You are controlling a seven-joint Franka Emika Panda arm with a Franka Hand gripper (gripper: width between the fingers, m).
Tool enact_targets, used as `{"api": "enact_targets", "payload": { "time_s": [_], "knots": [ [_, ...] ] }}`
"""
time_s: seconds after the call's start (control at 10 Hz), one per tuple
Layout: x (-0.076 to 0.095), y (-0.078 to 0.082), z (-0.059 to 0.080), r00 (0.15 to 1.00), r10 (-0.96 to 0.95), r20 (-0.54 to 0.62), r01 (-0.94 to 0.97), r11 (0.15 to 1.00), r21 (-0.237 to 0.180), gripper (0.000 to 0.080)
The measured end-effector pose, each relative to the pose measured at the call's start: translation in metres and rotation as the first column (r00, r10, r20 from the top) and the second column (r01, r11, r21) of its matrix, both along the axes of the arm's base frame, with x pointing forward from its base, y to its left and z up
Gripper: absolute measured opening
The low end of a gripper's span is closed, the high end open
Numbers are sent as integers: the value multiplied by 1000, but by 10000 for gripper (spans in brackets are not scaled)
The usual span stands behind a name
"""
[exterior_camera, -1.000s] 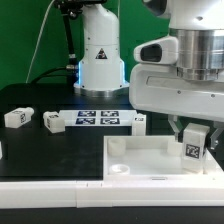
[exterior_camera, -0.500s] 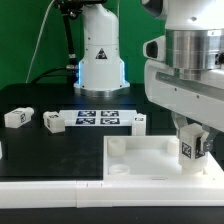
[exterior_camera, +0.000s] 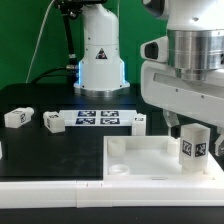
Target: Assemble one leg
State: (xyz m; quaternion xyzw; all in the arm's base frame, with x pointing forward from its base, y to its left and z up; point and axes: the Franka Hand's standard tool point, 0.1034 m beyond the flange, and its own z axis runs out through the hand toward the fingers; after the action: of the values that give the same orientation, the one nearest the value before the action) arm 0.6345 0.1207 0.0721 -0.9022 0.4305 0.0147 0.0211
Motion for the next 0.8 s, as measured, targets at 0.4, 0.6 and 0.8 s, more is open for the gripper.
{"api": "enact_targets", "payload": {
  "time_s": [0.4, 0.6, 0.8],
  "knots": [
    [-1, 5, 0, 913, 407, 17, -407, 913, -11, 649],
    [-1, 5, -1, 794, 608, 22, -608, 794, -20, 649],
    [-1, 4, -1, 665, 746, 25, -746, 666, -27, 649]
  ]
}}
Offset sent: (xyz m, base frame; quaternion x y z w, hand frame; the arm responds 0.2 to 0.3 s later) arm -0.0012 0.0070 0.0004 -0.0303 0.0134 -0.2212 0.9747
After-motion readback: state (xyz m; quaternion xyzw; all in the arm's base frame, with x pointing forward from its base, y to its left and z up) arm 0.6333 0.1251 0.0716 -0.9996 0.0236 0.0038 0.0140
